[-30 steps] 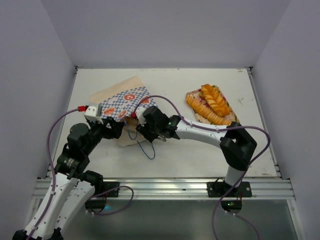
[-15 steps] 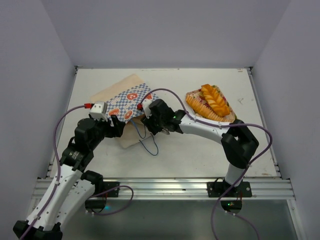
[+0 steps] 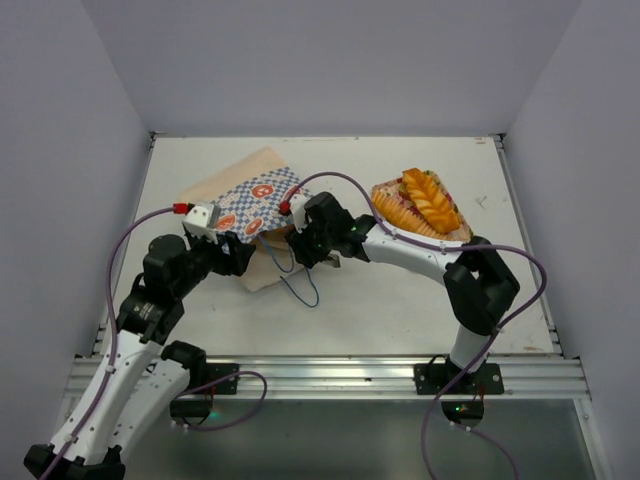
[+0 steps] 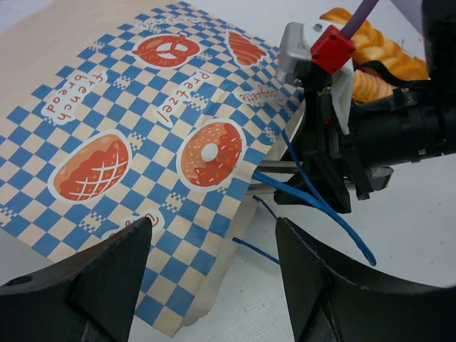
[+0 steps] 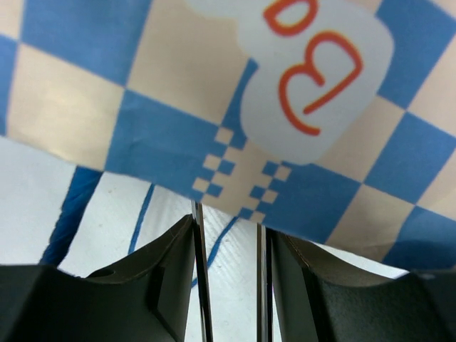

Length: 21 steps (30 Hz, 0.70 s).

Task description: Take the fake bread out of the paper bag

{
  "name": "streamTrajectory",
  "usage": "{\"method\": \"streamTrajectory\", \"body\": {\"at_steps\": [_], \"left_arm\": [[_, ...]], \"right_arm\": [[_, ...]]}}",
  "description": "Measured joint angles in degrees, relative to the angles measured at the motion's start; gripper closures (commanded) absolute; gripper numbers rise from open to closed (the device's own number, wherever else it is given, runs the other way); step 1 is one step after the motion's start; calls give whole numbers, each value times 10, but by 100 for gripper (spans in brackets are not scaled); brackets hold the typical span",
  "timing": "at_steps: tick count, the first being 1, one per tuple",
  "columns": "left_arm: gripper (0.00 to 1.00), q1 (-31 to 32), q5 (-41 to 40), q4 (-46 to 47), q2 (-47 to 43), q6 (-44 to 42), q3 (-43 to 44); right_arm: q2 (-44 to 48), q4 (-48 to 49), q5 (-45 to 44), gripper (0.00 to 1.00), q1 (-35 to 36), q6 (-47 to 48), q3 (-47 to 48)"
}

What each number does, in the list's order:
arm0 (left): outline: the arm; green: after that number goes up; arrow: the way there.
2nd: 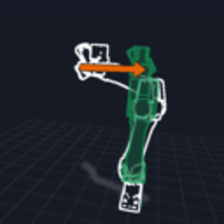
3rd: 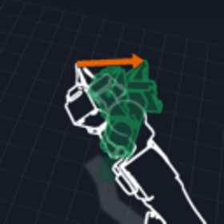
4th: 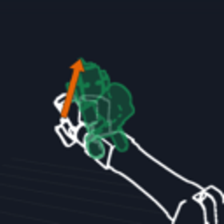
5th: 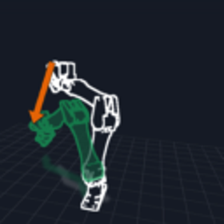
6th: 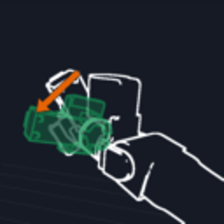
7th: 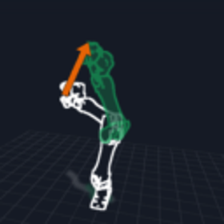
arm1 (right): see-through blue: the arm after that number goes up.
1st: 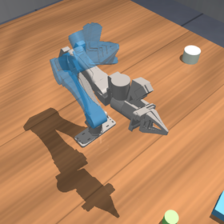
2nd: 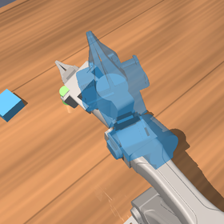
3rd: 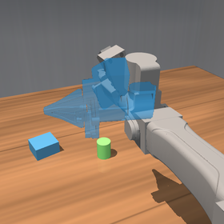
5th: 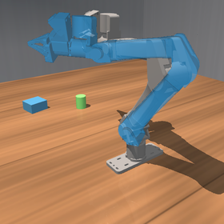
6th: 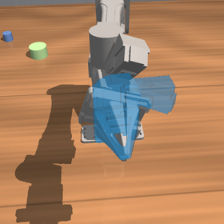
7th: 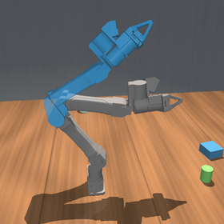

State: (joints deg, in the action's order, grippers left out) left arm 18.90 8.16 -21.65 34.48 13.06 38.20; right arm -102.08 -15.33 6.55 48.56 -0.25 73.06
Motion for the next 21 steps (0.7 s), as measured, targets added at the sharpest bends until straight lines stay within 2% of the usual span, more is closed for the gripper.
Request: {"method": "streamTrajectory", "body": {"at_steps": [14,21], "left_arm": [[27,0,12,1,38,-5,13],[27,0,12,3,44,-5,13]], "right_arm": [[-2,-8,23,53,-2,0,12],[-41,-13,24,53,-2,0,56]]}}
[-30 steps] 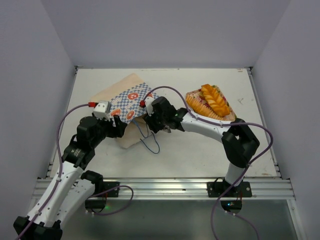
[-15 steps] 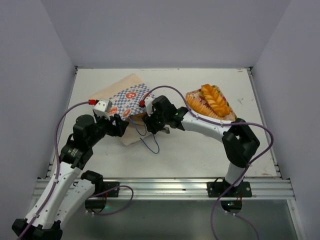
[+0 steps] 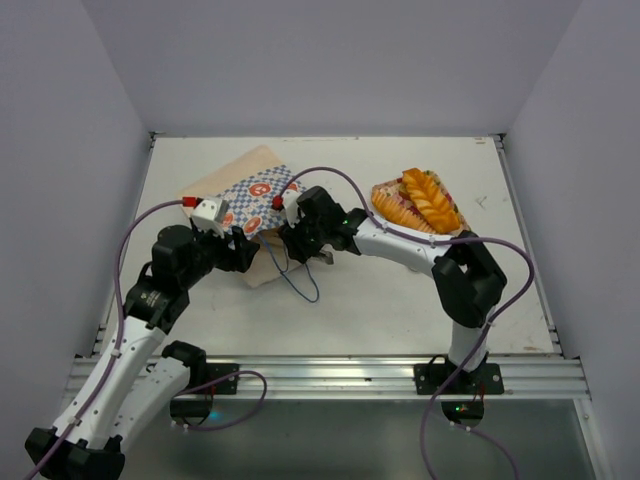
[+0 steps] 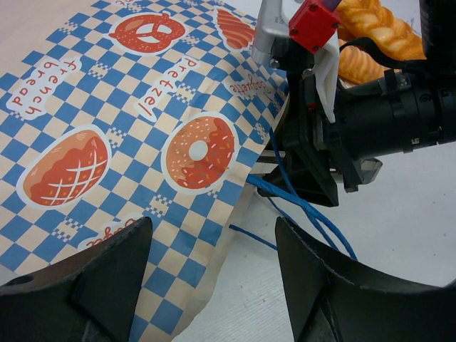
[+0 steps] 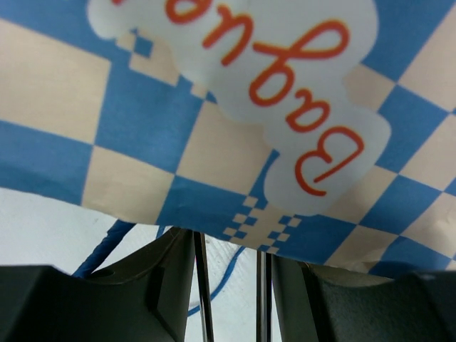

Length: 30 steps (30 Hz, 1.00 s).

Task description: Take the fake bread out of the paper bag

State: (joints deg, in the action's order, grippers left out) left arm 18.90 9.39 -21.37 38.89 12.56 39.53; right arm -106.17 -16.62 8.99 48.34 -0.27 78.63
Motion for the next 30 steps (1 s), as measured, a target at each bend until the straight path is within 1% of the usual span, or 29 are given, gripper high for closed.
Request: {"method": "streamTrajectory", "body": {"at_steps": [10,20,30], "left_arm": [[27,0,2,7,7,0,0],[27,0,4,8,9,-1,0],[27,0,7,8,9,-1,0]], "right_arm": [[-8,-1,-6,52,0,14,2],[9,4,-20,52,0,23,-23],[-4,-1,-16,52,0,24,-7]]}}
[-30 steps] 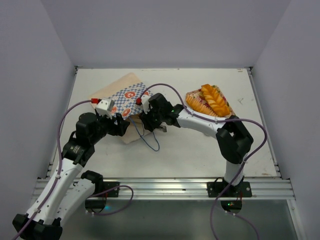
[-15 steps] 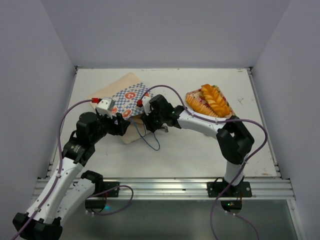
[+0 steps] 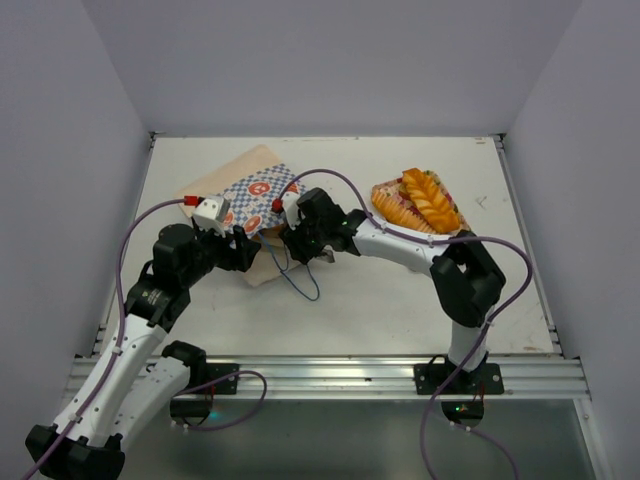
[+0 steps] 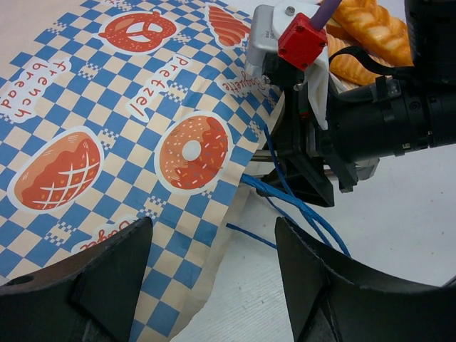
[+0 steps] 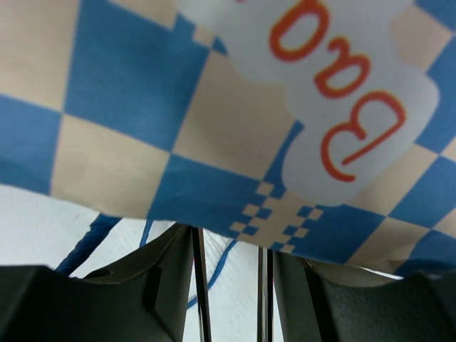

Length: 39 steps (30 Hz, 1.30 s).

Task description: Take the fake bread out of the paper bag

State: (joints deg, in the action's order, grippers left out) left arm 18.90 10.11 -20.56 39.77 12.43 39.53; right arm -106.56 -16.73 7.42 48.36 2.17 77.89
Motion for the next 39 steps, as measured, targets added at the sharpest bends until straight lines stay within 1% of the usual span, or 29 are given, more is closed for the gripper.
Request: {"method": "streamTrajectory", "body": {"at_steps": [13,16,17,18,19,22,25,33,39], "left_arm": [[27,0,3,4,3,0,-1],[27,0,3,4,4,0,-1],[27,0,3,4,4,0,-1],[27,0,3,4,4,0,-1],[27,0,3,4,4,0,-2],[27,0,2,4,3,0,-4],[27,0,2,4,3,-1,-6],[27,0,2,8,2,-8,-10],[27,0,2,9,3,-27,-12]], "right_arm": [[-30,0,10,52,0,0,29],[-36,1,10,58,0,-1,33],[-38,1,10,64,0,-1,33],[-39,1,9,67,0,-1,33],[-41,0,9,74,0,-1,33],[-41,1,10,83,0,-1,33],[-41,1,9,89,0,-1,33],[-35,10,10,95,-1,3,21],[24,12,10,97,-8,18,-27]]}}
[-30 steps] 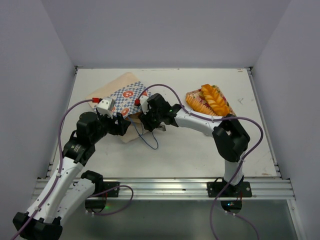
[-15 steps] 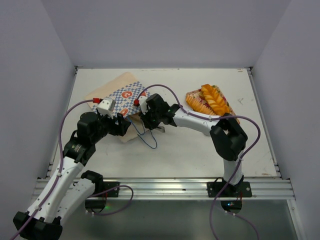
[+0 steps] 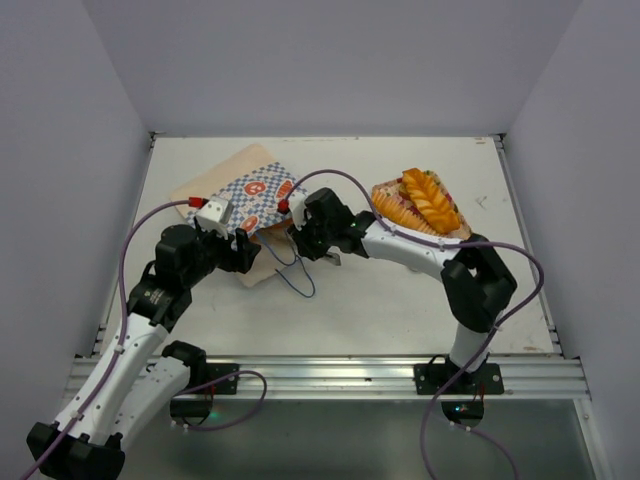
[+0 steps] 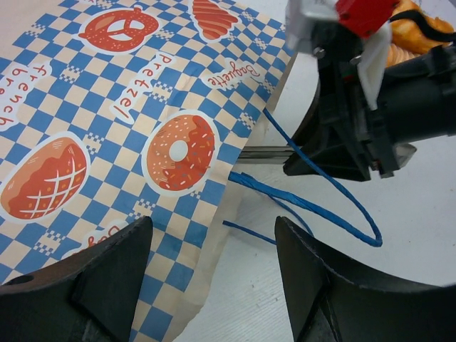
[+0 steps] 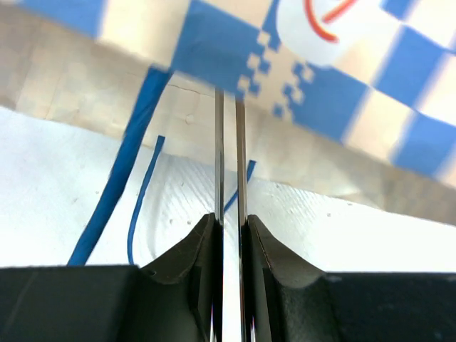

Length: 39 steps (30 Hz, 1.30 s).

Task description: Take the fake bread out of the paper bag

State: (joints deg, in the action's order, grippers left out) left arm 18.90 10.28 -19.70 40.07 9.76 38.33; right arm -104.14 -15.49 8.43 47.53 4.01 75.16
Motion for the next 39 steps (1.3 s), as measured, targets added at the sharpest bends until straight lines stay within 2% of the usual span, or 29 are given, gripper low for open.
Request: {"method": "streamTrajectory", "body": {"at_steps": [10,17,20,28,33,39], "left_arm": [[27,0,0,9,11,-30,0],[27,0,3,15,12,-36,0],[27,0,7,19,12,-36,0],[27,0,16,24,8,-35,0],[27,0,17,25,2,-35,0],[27,0,19,25,2,-35,0]], "right_arm": [[112,-10,8,99,-17,43,-71],[178,-46,24,98,-76,97,-142],[192,-60,24,94,-96,122,-160],[192,-77,21,66,-96,162,-170],[192,-78,21,61,-96,179,-170],[191,-87,23,60,-96,188,-153]]}}
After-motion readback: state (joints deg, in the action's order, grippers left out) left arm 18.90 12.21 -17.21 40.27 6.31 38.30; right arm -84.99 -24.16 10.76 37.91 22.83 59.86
